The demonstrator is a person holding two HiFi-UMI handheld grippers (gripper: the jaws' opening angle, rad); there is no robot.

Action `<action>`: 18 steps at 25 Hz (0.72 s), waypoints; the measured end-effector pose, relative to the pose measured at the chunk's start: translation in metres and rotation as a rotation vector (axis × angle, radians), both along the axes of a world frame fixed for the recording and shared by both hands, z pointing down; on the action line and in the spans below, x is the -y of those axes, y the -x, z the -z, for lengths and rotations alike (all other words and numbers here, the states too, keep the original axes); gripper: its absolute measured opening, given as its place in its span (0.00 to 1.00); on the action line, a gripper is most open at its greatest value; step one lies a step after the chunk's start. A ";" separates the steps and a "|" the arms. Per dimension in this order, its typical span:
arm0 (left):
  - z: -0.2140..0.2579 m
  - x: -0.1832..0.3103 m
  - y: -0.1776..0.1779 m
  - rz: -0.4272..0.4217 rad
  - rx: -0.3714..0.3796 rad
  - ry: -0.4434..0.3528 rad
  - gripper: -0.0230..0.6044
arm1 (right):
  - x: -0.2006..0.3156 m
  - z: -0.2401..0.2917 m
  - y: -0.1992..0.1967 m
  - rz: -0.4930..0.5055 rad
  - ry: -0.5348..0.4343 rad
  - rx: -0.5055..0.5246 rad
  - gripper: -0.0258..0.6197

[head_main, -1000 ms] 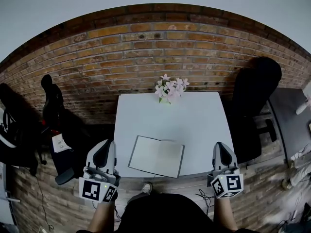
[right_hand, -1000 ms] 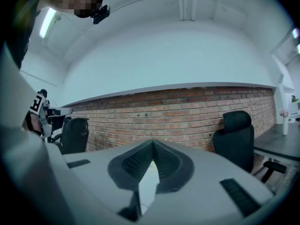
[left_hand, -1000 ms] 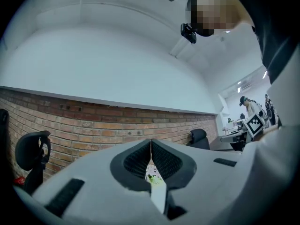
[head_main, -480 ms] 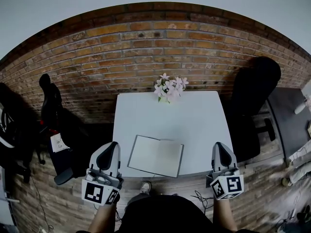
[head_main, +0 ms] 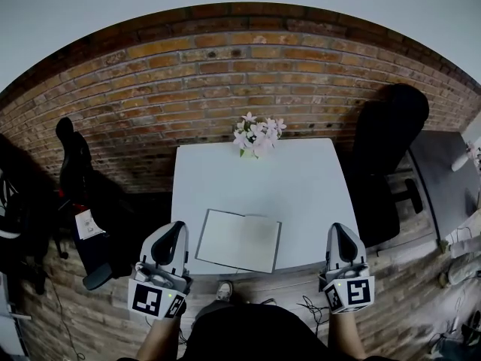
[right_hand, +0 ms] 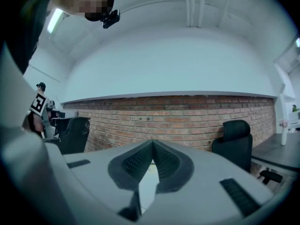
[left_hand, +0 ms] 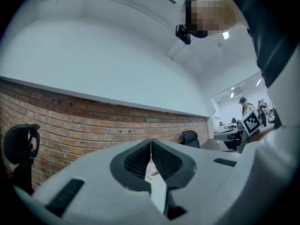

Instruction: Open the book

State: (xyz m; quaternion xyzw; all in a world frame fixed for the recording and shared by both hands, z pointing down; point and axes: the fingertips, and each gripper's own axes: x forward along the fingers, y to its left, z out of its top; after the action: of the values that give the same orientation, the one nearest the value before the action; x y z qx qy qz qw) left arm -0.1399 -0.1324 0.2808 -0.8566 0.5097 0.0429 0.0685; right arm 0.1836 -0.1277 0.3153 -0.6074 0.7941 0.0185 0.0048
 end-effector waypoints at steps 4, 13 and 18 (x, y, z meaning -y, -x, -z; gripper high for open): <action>-0.007 -0.002 -0.003 -0.007 -0.008 0.011 0.08 | -0.004 -0.004 -0.009 -0.035 0.004 0.000 0.06; -0.017 -0.004 -0.007 -0.023 -0.027 0.029 0.08 | -0.013 -0.012 -0.013 -0.071 0.009 0.018 0.06; -0.016 -0.006 -0.006 -0.025 -0.017 0.032 0.08 | -0.014 -0.013 -0.016 -0.088 0.008 0.021 0.06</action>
State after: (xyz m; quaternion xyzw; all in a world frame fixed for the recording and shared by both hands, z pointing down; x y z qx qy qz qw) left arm -0.1336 -0.1264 0.2971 -0.8635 0.4999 0.0431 0.0499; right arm 0.1998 -0.1140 0.3281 -0.6420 0.7666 0.0093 0.0098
